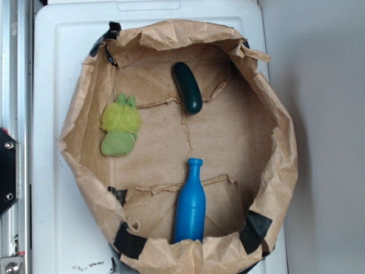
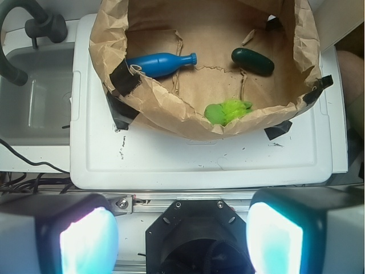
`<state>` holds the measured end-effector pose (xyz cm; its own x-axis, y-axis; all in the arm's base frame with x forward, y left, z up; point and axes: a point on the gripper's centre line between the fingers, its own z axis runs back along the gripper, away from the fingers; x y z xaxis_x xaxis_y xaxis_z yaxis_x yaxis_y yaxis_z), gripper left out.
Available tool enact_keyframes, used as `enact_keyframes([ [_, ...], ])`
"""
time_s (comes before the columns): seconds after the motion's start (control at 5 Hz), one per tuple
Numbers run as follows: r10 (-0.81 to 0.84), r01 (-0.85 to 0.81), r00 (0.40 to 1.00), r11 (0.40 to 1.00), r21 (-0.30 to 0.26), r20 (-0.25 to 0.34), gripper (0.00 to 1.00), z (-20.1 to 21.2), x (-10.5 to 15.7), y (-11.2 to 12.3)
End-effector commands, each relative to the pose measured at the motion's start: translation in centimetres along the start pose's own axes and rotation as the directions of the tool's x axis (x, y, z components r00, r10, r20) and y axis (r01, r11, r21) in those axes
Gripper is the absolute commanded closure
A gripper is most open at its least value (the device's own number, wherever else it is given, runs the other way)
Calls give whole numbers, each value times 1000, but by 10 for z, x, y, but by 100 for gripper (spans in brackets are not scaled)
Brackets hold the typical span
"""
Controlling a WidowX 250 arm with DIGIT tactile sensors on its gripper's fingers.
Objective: Grab the plastic pickle.
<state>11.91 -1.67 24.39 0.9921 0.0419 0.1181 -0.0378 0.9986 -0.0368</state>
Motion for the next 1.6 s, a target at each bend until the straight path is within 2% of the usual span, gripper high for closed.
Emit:
enact_keyframes([
  [0.0,0,0,1000,1000,0,0,0,0,0,0],
  [0.4,186,-186,982,983,-5,-17,0,-27,87,0],
  [0.6,179,-179,984,983,-27,-21,0,-44,109,3],
  [0.8,-68,70,997,994,-82,23,0,-52,115,3],
  [1.4,-68,70,997,994,-82,23,0,-52,115,3],
])
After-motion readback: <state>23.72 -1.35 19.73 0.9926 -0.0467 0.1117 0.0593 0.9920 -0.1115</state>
